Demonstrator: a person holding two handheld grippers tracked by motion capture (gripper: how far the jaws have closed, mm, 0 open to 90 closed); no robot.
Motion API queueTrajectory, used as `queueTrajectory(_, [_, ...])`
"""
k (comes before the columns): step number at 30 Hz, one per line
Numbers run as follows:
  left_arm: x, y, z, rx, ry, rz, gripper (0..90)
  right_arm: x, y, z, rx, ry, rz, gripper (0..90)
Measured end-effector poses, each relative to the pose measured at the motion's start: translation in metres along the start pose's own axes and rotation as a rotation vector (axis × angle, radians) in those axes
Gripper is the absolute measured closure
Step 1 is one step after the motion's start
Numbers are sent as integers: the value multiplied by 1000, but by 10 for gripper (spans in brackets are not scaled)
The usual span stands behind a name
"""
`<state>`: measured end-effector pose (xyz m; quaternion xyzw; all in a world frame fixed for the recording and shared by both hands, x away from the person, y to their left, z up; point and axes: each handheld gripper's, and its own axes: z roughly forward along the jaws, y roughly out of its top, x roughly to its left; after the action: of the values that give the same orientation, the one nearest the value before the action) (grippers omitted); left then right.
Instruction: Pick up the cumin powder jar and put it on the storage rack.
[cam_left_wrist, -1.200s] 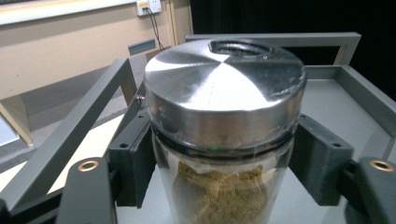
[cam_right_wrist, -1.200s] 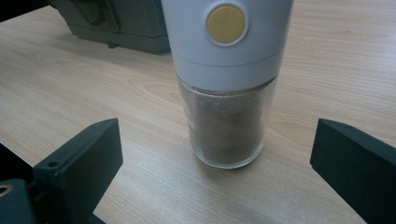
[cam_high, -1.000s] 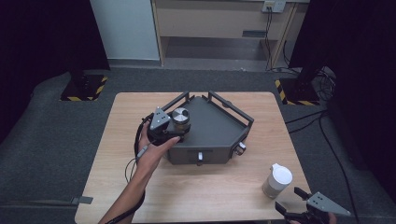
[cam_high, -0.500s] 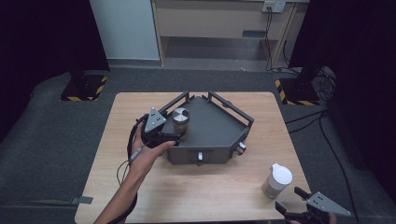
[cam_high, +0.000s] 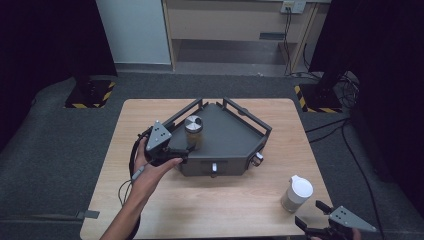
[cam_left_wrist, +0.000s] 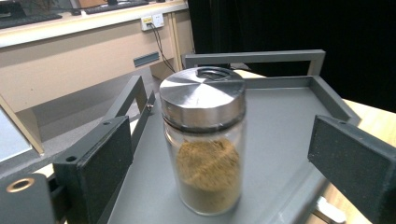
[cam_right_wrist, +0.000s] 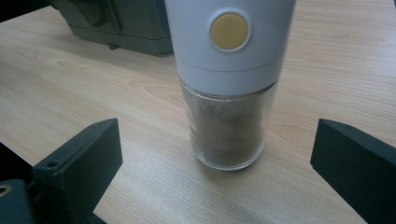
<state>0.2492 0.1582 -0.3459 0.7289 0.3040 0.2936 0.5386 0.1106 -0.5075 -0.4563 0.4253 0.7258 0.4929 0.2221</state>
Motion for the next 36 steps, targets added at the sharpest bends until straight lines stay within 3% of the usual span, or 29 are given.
queueTrajectory(14, [-6,-12,-30,-17,-2,-24,44,1,-1,-2,-2,-1,3,26])
queueTrajectory(21, [-12,-15,-38,-14,1,-13,21,0,-2,-3,1,-1,3,25])
queueTrajectory(36, [-23,-39,-61,-15,18,-32,19,2,-1,-3,2,0,-1,25])
